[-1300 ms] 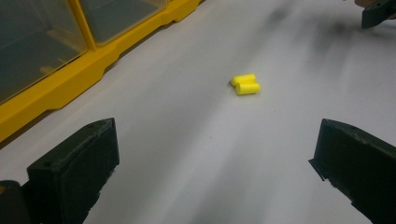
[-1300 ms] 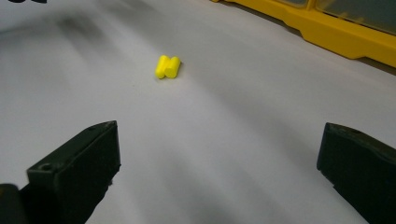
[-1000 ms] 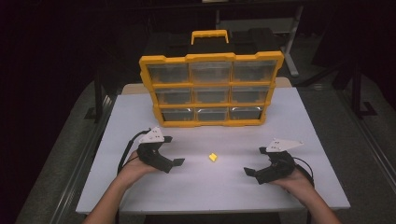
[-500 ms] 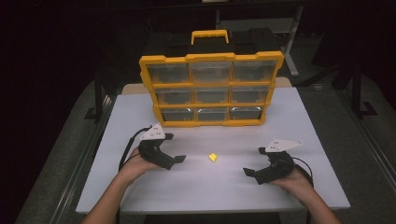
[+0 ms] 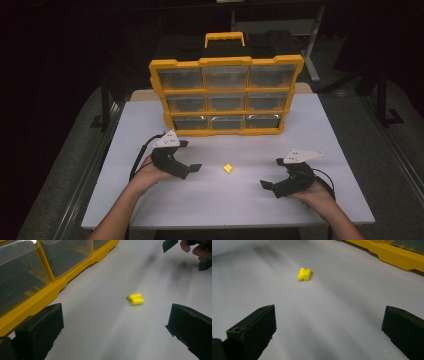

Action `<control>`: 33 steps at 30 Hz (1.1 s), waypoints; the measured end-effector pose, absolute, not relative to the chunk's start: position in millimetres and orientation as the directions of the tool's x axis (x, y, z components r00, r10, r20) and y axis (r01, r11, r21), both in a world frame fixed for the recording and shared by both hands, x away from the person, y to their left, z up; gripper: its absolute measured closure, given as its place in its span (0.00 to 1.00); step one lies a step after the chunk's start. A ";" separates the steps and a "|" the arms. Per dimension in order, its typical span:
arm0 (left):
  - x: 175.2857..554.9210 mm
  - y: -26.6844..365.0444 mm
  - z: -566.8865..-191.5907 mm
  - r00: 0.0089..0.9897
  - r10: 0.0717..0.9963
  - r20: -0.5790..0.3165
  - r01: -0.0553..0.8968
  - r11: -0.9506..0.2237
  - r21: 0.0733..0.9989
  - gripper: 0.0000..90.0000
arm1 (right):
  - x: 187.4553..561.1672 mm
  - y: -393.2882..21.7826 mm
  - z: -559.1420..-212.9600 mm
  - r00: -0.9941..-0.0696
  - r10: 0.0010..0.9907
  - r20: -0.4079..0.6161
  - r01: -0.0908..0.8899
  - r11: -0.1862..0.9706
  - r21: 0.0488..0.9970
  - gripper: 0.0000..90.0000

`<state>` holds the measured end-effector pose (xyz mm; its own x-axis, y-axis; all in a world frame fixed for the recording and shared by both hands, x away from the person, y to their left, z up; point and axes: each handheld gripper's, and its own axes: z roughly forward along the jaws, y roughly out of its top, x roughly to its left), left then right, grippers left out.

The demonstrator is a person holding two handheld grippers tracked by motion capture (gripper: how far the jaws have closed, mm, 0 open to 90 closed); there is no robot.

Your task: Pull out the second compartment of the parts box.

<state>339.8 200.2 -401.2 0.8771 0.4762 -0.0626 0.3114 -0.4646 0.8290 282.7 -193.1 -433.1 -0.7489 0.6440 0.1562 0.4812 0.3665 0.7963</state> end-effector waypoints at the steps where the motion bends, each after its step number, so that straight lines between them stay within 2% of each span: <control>1: 340.3 199.8 -401.2 0.877 0.476 -0.061 0.310 -0.465 0.829 0.00 | 282.8 -193.1 -433.1 -0.749 0.644 0.156 0.481 0.366 0.797 0.00; 33: 349.9 185.8 -401.6 0.880 0.472 -0.051 0.298 -0.467 0.832 0.01 | 282.8 -191.7 -434.3 -0.754 0.637 0.160 0.483 0.373 0.792 0.00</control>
